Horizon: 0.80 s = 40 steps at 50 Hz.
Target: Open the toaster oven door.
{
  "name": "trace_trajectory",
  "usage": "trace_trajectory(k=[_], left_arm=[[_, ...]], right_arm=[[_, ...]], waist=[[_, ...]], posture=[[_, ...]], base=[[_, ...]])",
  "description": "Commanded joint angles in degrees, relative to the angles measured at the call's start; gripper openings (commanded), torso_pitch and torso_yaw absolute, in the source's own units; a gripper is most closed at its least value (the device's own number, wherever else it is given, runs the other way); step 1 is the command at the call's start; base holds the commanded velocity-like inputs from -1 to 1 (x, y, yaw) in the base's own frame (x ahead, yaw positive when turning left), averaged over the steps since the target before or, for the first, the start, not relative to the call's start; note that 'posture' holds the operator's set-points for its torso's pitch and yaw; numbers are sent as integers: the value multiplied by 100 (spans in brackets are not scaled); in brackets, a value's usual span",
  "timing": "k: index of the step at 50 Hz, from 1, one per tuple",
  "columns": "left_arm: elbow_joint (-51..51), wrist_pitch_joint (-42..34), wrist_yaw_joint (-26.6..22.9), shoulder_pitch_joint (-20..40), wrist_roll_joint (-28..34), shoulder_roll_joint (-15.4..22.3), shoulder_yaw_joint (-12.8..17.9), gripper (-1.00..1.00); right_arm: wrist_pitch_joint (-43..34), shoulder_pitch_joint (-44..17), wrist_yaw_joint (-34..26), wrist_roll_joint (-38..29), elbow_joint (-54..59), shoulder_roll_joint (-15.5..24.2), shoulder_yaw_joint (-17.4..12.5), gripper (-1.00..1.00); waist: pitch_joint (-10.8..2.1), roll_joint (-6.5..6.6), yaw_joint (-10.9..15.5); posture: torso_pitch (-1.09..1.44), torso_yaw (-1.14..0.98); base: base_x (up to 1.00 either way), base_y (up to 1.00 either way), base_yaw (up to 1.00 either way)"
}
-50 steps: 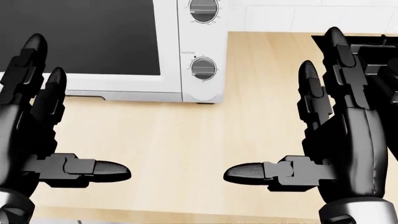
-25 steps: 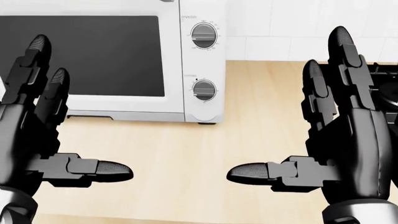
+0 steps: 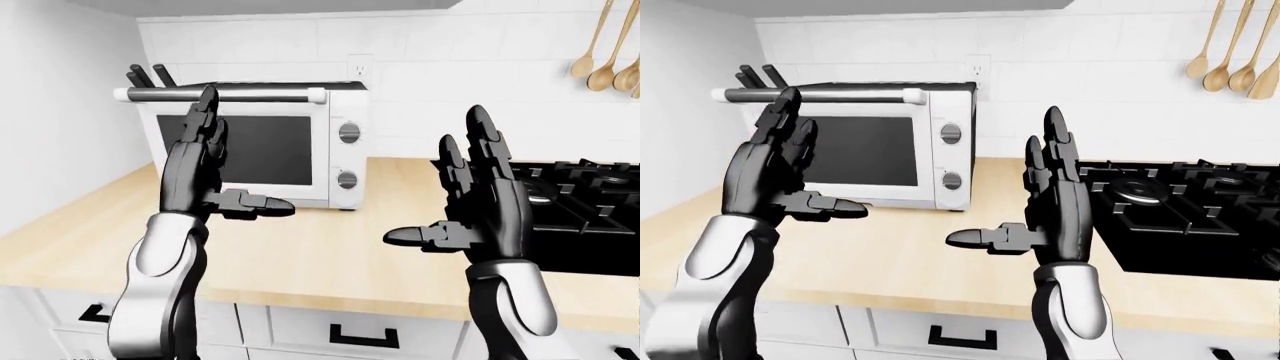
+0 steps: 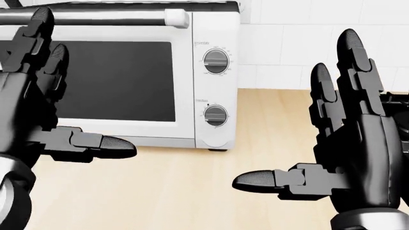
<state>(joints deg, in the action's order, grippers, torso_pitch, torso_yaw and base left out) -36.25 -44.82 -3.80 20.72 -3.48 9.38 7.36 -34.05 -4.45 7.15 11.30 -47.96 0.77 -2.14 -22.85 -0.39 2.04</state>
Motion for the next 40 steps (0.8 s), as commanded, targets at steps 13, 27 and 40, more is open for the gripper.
trace_trajectory(k=[13,27,40], left_arm=[[3955,2050,-238,2323,2189,685,-323,100],[7077,4386,446,3738,4533,862,-505,100],[9735,5203,960,4718,5791,836,-855,100]], right_arm=[[193,-116,-4,109,-77,-22,27,100],[164,-122,47,98,-111,-33,72,100],[189,-134,67,75,-89,-46,99,100]], waist=[[-13,-1,-23],[103,-68,-7],[169,-25,-96]], posture=[[-60,0],[-60,0],[-60,0]], base=[[0,0,0],[0,0,0],[0,0,0]])
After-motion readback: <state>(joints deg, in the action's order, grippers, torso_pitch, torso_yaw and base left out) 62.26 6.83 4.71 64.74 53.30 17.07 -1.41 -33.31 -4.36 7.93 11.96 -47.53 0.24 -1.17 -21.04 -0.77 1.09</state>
